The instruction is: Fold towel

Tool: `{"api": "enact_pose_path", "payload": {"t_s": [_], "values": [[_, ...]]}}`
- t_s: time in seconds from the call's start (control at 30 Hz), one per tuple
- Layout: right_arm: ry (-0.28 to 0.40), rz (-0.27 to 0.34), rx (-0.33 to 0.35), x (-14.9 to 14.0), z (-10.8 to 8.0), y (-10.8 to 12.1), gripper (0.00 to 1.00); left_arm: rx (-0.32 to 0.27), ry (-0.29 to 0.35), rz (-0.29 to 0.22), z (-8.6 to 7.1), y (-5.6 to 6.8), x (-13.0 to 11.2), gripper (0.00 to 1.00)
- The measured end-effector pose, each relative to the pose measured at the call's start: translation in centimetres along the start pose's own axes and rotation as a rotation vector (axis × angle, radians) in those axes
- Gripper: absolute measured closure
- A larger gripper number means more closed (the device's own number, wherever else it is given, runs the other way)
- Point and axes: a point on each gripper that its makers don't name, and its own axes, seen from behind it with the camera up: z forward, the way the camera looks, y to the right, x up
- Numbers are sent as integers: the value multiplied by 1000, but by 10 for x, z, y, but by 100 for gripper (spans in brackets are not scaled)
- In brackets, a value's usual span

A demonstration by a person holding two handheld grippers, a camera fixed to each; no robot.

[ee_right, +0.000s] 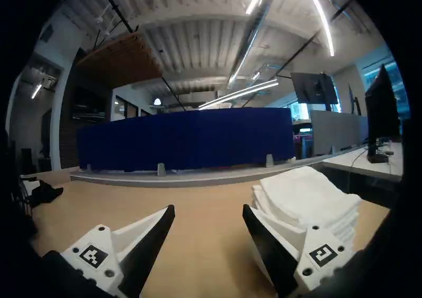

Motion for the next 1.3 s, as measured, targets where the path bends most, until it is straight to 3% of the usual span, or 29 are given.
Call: {"api": "enact_pose_path", "payload": {"t_s": [0.67, 1.3], "values": [[-6, -66, 1, -9, 2, -6, 0, 0, 0, 0, 0, 0, 0, 4], [-7, -68, 5, -11, 2, -5, 0, 0, 0, 0, 0, 0, -1, 4]]}}
